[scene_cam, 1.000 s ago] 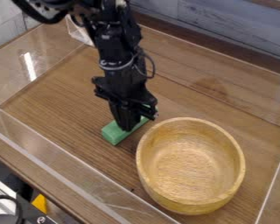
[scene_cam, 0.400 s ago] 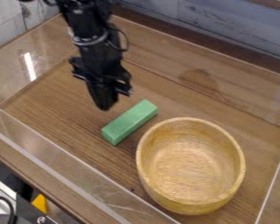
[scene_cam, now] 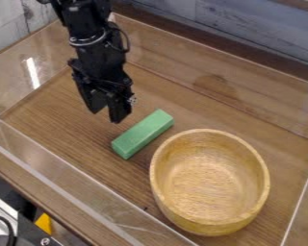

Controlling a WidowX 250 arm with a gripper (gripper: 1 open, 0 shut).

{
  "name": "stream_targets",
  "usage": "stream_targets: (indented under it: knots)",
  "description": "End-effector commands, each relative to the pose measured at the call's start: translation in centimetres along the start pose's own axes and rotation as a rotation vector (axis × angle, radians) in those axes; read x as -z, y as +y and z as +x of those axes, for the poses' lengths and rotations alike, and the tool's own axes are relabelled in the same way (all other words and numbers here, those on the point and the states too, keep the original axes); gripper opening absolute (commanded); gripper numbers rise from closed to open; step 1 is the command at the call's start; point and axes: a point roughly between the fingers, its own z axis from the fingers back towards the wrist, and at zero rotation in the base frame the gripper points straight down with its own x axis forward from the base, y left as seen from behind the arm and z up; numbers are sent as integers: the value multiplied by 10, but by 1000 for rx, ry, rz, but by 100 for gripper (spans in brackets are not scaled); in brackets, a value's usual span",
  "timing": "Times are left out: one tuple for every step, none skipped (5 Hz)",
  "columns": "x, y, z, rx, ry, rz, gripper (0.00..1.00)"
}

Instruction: Put the green block in the brown bowl

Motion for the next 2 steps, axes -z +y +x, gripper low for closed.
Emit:
stream_targets:
  knots:
    - [-13,7,8,26,-60,32,100]
    - [-10,6,6,50,-59,29,100]
